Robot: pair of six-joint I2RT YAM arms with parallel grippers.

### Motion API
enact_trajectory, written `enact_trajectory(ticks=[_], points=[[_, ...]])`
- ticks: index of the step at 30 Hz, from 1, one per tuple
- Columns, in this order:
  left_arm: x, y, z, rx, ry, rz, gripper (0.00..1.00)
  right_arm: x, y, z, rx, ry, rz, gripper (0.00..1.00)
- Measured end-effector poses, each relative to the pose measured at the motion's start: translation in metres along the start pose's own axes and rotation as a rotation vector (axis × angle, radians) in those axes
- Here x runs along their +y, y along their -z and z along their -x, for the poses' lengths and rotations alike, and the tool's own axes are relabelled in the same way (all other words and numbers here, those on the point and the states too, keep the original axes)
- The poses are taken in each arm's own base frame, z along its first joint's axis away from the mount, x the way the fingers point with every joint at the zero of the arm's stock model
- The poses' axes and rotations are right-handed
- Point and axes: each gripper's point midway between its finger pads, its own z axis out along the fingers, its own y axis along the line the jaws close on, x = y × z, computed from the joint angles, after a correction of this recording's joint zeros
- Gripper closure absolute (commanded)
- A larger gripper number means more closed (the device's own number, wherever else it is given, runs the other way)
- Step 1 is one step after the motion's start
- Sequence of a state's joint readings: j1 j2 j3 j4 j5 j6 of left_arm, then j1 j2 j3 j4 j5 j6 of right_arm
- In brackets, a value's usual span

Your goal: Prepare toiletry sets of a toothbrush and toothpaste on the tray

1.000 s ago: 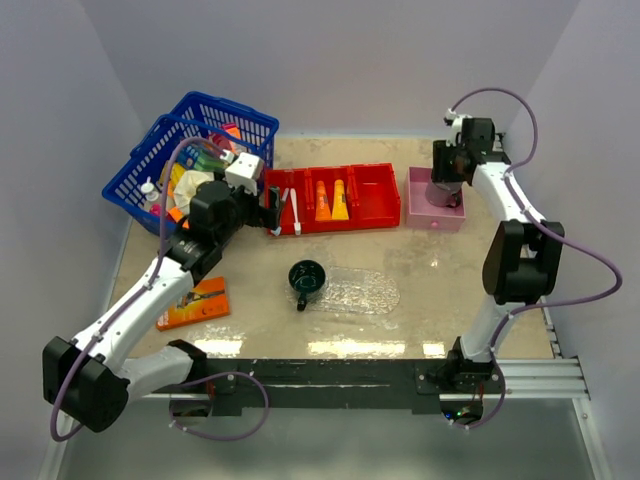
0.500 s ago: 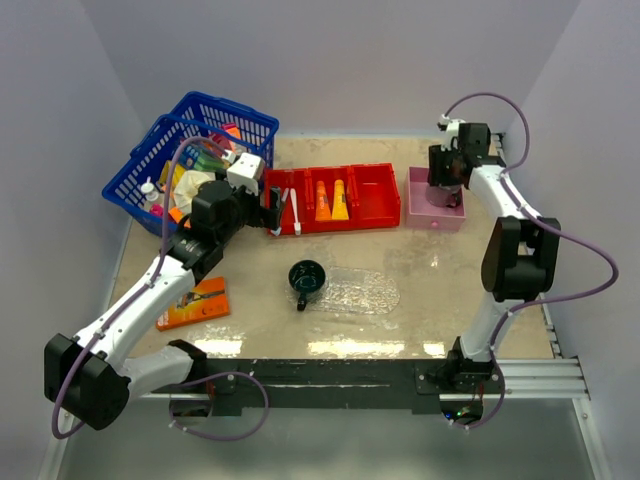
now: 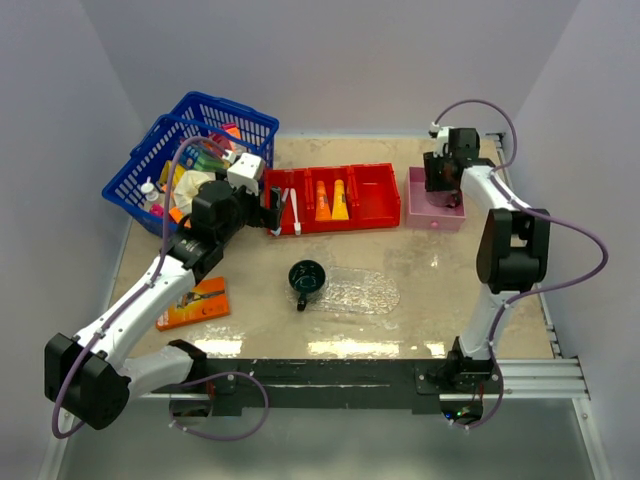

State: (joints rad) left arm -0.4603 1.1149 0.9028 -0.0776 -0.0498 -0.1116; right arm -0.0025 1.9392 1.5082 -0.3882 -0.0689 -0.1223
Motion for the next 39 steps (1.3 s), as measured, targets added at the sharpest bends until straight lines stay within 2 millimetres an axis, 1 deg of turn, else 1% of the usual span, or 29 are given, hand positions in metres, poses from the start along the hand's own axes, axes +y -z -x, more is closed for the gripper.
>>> enact_trajectory(ticks=[7,11,17,20,21,29,39], points=[[0.0,0.0,0.0,0.0,0.0,0.0,0.0,0.007,-0.001,0.002,0.002,0.038,-0.036,0.67],[0.0,-0.001,-0.001,0.002,0.0,0.0,0.0,0.005,-0.002,0.001,0.006,0.045,-0.053,0.68],[0.0,-0.001,-0.002,0.006,0.0,0.0,0.0,0.004,-0.007,-0.002,0.016,0.047,-0.062,0.75],[0.0,-0.001,-0.002,0.006,0.0,0.001,0.0,0.002,-0.012,-0.008,0.033,0.048,-0.069,0.81],[0.0,-0.001,-0.002,0.006,0.0,0.001,0.0,0.002,-0.013,-0.008,0.034,0.048,-0.069,0.87],[0.0,-0.004,-0.005,0.017,-0.001,0.001,0.0,0.001,-0.017,-0.006,0.042,0.053,-0.072,1.0],[0.001,-0.005,-0.011,0.04,-0.002,0.003,0.0,0.001,-0.017,-0.005,0.043,0.068,-0.071,1.0]])
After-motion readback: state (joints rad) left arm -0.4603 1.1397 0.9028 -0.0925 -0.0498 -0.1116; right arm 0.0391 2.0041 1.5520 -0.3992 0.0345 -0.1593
